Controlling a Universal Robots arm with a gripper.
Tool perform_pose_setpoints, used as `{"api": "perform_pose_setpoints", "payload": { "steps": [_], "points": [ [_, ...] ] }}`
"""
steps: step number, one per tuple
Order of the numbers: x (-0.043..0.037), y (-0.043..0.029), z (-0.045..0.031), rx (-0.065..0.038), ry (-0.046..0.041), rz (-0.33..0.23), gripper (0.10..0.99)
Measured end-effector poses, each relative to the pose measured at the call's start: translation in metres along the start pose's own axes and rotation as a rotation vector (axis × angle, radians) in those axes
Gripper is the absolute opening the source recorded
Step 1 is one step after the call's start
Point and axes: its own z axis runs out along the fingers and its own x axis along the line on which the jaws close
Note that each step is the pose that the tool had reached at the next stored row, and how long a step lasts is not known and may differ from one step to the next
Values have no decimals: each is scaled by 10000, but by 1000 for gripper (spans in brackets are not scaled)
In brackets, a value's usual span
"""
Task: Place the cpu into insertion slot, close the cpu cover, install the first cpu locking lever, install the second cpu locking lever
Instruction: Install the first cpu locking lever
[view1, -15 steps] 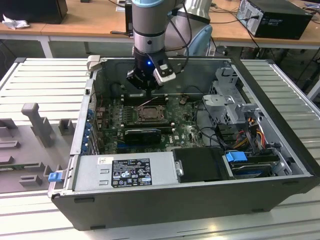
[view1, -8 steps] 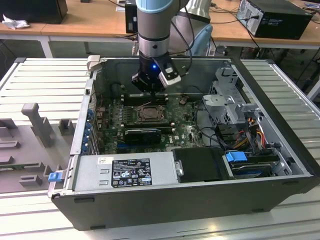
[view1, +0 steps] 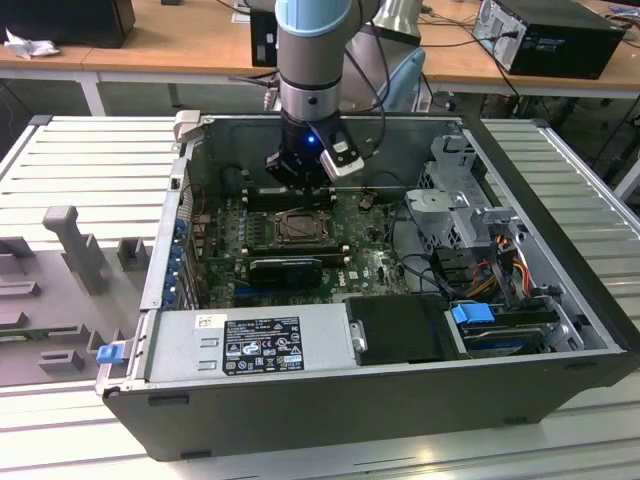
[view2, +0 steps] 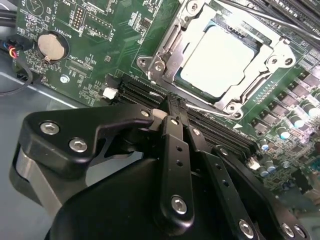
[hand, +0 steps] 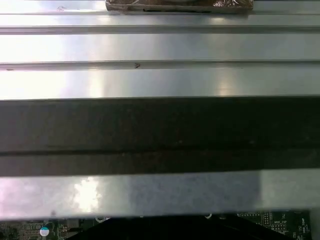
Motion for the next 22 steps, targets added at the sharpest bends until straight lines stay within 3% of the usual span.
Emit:
{"api": "perform_pose_setpoints", "payload": {
  "steps": [13, 14, 15, 18, 20, 22],
  "points": [
    [-29, -9, 97, 2, 0, -5, 106],
    [-29, -9, 96, 2, 1, -7, 106],
    [-31, -6, 74, -64, 1, -11, 106],
    [-31, -5, 62, -77, 3, -7, 106],
    [-34, -10, 98, 38, 6, -12, 106],
    [-37, -11, 109, 70, 5, -12, 106]
  ]
}}
